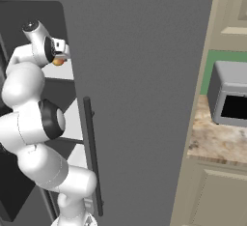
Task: Take the fish, lemon, and mango from the freezer and place them in the bowl on the counter.
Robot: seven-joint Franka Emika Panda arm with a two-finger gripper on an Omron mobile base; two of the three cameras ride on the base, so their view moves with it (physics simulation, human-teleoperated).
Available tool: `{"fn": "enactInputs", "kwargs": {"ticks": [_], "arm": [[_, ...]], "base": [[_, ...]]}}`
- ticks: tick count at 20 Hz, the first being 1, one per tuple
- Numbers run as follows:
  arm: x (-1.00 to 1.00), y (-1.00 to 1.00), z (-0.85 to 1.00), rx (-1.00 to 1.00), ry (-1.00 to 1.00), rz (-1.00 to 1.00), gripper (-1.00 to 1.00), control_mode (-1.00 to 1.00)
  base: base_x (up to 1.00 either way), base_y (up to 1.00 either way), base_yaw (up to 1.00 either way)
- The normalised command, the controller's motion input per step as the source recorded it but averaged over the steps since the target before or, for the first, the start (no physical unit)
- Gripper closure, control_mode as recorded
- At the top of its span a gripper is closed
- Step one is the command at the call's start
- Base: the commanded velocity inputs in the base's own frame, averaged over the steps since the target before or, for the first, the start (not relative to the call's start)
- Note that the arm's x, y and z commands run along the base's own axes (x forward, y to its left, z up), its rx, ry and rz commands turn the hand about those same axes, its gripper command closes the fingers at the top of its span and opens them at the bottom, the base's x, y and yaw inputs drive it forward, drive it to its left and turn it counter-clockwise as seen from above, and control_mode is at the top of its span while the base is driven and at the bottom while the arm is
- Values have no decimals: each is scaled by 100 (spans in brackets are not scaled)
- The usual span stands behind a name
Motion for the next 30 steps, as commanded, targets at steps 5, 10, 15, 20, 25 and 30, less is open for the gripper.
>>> {"fn": "enactInputs", "kwargs": {"ticks": [5,10,15,20,25,30], "arm": [[18,7,-22,-4,0,0,-100,-100],[20,11,-8,-1,1,0,100,-100],[0,0,0,0,1,0,100,-100],[-27,0,0,0,-2,-1,100,-100],[-100,-3,2,0,-26,-7,100,-100],[-100,-29,0,0,-35,-5,100,-100]], "base": [[0,0,0],[0,0,0],[0,0,0],[0,0,0],[0,0,0],[0,0,0]]}}
